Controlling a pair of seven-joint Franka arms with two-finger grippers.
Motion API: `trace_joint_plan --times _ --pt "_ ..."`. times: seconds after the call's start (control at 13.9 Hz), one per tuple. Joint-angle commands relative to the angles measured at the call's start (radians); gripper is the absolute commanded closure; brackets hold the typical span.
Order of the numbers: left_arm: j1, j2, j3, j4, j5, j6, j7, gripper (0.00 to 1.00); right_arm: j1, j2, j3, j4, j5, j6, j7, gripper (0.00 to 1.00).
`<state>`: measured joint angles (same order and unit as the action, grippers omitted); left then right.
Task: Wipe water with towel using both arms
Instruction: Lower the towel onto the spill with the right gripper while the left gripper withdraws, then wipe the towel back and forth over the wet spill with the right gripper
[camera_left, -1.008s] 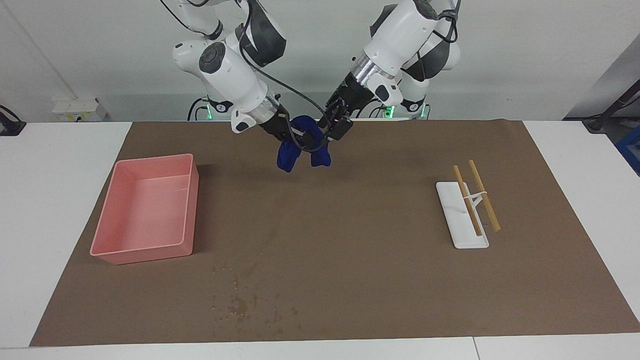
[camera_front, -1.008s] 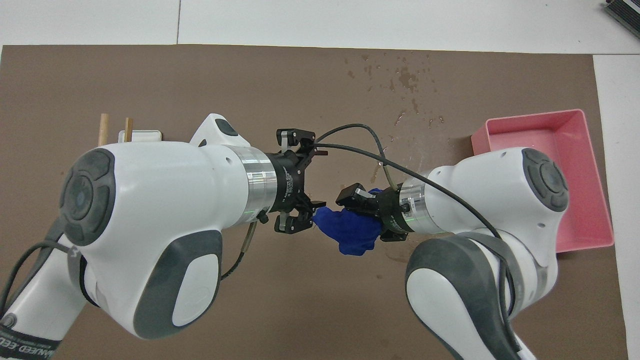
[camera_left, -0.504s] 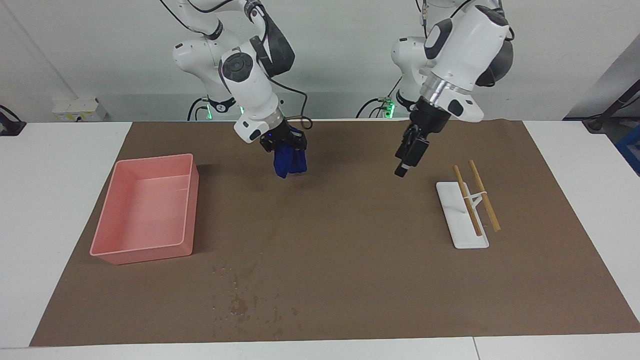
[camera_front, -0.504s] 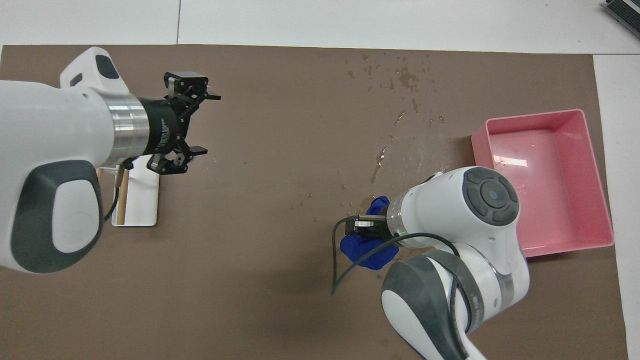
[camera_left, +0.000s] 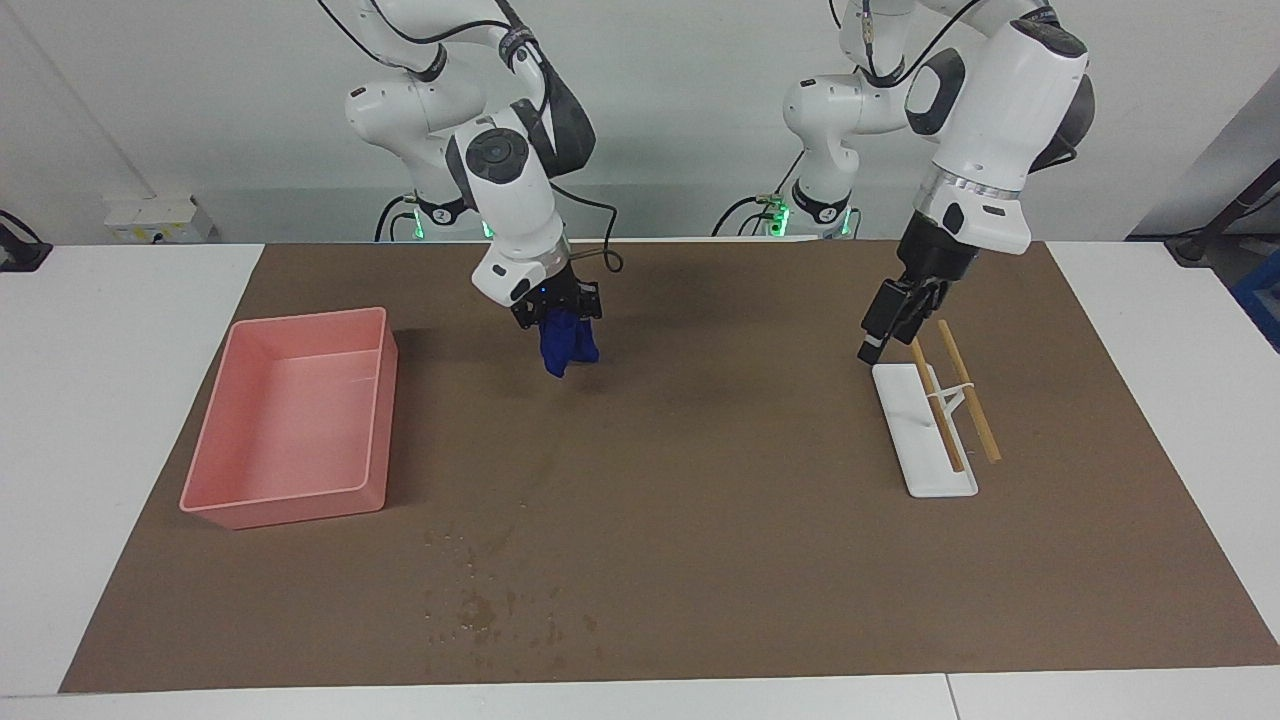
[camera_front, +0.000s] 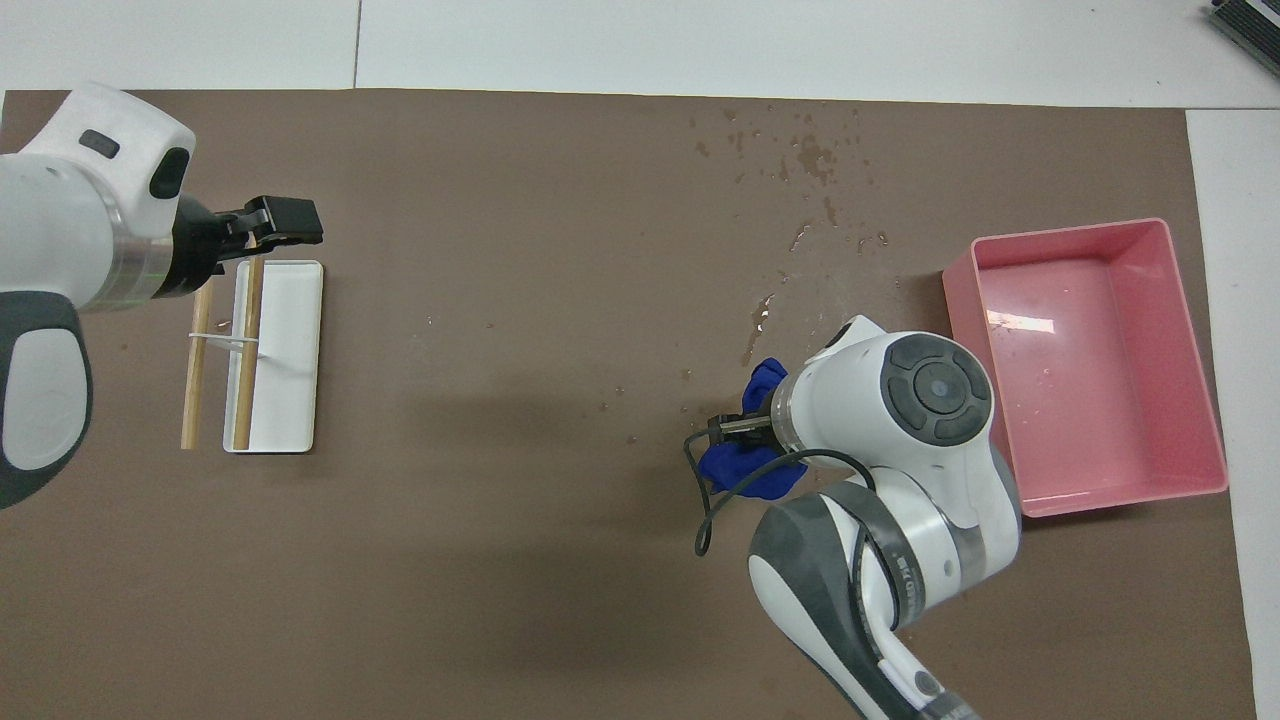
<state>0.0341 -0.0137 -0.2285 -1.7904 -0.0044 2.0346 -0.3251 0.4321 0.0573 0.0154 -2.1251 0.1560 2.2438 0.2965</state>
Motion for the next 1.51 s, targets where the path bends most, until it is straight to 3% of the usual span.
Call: trace_joint_plan --times 0.0,0.14,0.29,0.72,0.94,1.15,1.44 --pt "0.014 0.007 -0.012 0.103 0.086 -0.22 0.156 0.0 -0.033 0.081 0.006 0.002 -0.021 0.118 -0.022 1.0" --pt "0.015 0.032 -0.012 0.192 0.087 -0.414 0.265 0.0 -0.026 0.119 0.006 -0.001 -0.021 0.15 -0.02 1.0" --pt "0.033 0.032 -0.009 0.241 0.084 -0.511 0.3 0.0 -0.024 0.143 0.006 -0.033 -0.021 0.245 -0.022 1.0" --pt "0.053 -0.008 -0.014 0.191 0.069 -0.508 0.299 0.0 -0.068 0.315 0.006 0.013 -0.019 0.469 -0.075 1.0" --pt "0.063 -0.008 -0.012 0.191 0.069 -0.508 0.299 0.0 -0.124 0.386 0.006 0.14 -0.024 0.455 -0.172 1.0" --pt "0.067 -0.008 -0.012 0.191 0.069 -0.507 0.299 0.0 -0.185 0.417 0.005 0.272 -0.038 0.331 -0.34 1.0" --pt "0.063 -0.008 -0.012 0.191 0.069 -0.508 0.299 0.0 -0.162 0.426 0.006 0.272 -0.021 0.327 -0.311 1.0"
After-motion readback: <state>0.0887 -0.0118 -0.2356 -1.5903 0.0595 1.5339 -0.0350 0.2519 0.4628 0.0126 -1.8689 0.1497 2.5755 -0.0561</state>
